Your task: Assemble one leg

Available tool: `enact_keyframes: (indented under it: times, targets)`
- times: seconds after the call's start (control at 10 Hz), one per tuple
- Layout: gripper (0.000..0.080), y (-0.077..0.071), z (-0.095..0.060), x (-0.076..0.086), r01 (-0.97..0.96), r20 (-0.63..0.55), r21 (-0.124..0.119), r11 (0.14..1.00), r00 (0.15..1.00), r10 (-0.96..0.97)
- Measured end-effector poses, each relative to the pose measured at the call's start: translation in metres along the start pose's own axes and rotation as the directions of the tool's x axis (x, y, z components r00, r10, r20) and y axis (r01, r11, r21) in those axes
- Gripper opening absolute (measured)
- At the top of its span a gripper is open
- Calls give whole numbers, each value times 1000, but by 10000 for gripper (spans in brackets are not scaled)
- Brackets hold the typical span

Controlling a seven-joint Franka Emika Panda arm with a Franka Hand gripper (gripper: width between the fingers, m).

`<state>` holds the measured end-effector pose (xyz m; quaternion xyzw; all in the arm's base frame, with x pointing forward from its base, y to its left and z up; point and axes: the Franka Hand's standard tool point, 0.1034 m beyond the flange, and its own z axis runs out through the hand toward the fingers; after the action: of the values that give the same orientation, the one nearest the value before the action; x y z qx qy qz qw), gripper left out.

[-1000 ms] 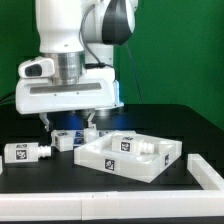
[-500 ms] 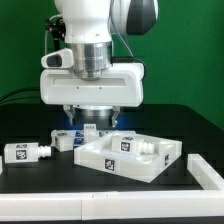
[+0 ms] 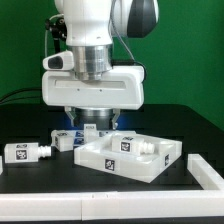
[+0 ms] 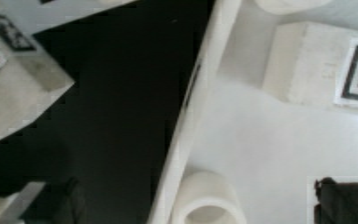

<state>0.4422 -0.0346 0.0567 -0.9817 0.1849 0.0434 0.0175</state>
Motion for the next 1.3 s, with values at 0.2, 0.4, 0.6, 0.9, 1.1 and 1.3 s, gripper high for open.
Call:
enact_keyframes:
  times: [0.2, 0.4, 0.6, 0.9, 1.1, 1.3]
  targets:
    - [649, -5, 16, 9, -73, 5, 2, 997, 997, 73]
    - [649, -7, 39, 7, -77, -15, -7, 997, 997, 77]
    - [649, -8, 48, 3, -79, -15, -11, 997, 997, 79]
    - [397, -10, 48, 2, -74, -16, -12, 997, 997, 74]
    - [214, -10, 48, 2, -73, -16, -12, 997, 997, 73]
    - [86, -11, 47, 3, -71, -18, -11, 997, 997, 71]
